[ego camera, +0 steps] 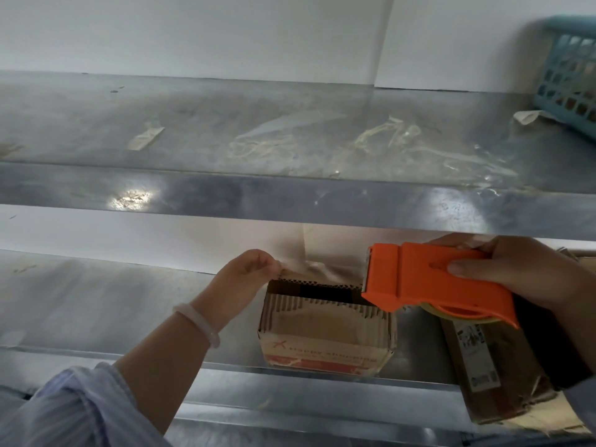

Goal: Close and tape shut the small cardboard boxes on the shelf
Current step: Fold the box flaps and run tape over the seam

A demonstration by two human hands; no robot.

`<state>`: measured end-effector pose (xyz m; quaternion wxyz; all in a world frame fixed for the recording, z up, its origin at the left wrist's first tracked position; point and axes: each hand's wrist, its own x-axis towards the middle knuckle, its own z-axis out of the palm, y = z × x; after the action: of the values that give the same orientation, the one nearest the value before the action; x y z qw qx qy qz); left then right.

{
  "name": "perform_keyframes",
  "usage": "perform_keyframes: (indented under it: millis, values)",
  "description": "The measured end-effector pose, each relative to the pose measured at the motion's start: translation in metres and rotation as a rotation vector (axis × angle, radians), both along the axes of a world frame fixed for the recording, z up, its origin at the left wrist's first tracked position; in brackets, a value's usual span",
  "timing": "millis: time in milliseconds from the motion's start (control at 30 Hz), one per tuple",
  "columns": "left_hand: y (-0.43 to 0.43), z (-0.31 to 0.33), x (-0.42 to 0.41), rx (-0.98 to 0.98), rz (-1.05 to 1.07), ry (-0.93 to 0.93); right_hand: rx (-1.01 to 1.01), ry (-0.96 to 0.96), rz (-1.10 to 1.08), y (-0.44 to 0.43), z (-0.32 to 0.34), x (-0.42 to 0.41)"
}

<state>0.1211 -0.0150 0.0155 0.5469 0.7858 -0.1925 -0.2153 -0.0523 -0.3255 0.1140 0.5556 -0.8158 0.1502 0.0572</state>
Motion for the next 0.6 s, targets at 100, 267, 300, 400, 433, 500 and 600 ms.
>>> perform_keyframes:
  millis: [100,267,300,400,433,500,600]
  values:
    - [0.009,0.011,0.002,-0.097,0.044,0.074,0.007,-0.024,0.008,0.005,0.000,0.003]
    - [0.017,0.011,0.006,-0.250,0.144,0.181,-0.005,-0.030,0.065,0.010,-0.001,0.007]
    - [0.019,0.011,0.008,-0.265,0.167,0.190,-0.015,-0.030,0.072,0.010,-0.001,0.008]
    - [0.024,0.013,0.013,-0.062,0.157,0.042,-0.026,-0.039,0.079,0.009,-0.004,0.010]
    - [0.025,0.013,0.015,0.086,0.113,-0.068,-0.026,-0.045,0.076,0.009,-0.004,0.011]
    - [0.025,0.016,0.015,0.350,-0.007,-0.269,-0.014,-0.040,0.077,0.010,-0.004,0.012]
    - [0.032,0.018,0.015,0.345,-0.029,-0.235,-0.030,-0.014,0.135,0.014,-0.001,0.013]
